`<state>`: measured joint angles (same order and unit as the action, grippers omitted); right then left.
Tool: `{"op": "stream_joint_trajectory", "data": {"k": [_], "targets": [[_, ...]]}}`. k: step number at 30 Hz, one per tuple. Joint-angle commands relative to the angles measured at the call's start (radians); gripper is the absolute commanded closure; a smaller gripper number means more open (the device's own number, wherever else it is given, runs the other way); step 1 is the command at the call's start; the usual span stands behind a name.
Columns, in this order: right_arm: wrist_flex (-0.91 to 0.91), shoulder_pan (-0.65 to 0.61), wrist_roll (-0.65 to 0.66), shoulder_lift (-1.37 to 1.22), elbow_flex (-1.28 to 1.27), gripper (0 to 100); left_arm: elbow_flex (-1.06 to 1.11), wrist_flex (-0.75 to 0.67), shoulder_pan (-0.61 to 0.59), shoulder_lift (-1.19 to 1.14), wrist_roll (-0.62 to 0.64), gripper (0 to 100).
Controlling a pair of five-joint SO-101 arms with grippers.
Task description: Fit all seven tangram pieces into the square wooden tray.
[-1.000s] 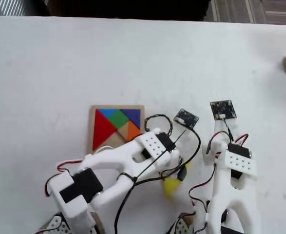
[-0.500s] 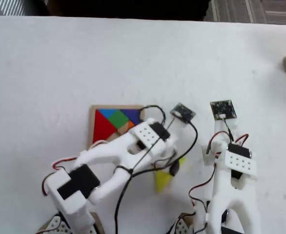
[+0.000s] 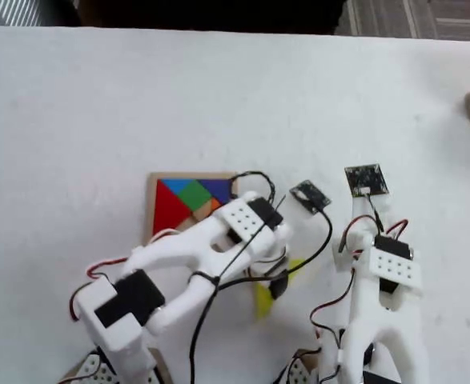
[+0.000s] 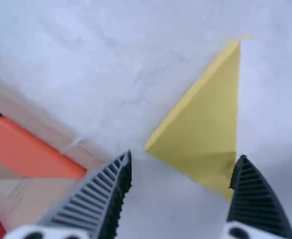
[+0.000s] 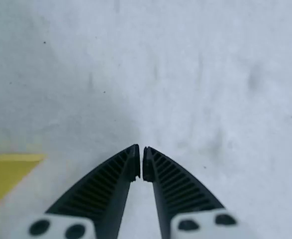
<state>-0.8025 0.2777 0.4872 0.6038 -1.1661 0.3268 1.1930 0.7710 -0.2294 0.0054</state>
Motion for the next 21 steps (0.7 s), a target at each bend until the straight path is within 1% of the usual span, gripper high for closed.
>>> {"op": "stream_joint_trajectory", "data": {"k": [1,4,8,12,15,19,21], "targets": [[0.013,-0.008,0.015,0.019,0.005,97.8,-0.071,0.025,-0.01,0.019,-0.141,67],[0.013,-0.01,0.015,0.019,0.005,97.8,-0.071,0.021,-0.007,0.019,-0.204,67],[0.013,-0.01,0.015,0.019,0.005,97.8,-0.072,0.017,-0.007,0.019,-0.216,68],[0.013,-0.01,0.015,0.019,0.005,97.8,-0.072,-0.043,-0.012,0.016,-0.226,78],[0.013,-0.01,0.015,0.019,0.005,97.8,-0.066,-0.087,-0.015,0.01,-0.284,80],[0.013,-0.01,0.015,0.019,0.005,97.8,-0.061,-0.106,-0.015,0.008,-0.275,80],[0.013,-0.01,0.015,0.019,0.005,97.8,-0.061,-0.103,-0.013,0.008,-0.238,80]]}}
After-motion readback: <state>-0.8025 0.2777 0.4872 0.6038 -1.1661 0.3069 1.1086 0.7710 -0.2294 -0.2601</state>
